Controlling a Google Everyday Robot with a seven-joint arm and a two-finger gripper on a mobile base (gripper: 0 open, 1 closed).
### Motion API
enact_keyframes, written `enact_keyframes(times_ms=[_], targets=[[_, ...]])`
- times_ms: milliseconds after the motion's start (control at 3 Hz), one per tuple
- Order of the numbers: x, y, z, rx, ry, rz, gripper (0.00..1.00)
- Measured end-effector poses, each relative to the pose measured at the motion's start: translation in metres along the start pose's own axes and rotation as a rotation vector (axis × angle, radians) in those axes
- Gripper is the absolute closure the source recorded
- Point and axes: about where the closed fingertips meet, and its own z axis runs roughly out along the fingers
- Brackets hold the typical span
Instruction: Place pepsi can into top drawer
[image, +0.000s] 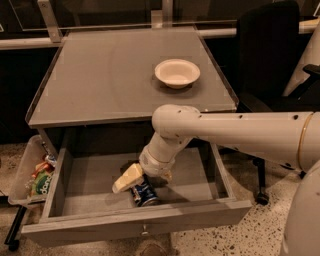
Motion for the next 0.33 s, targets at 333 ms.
enact_keyframes(times_ms=[333], targets=[[0.0000, 0.0000, 0.0000, 0.000, 0.000, 0.000, 0.00]])
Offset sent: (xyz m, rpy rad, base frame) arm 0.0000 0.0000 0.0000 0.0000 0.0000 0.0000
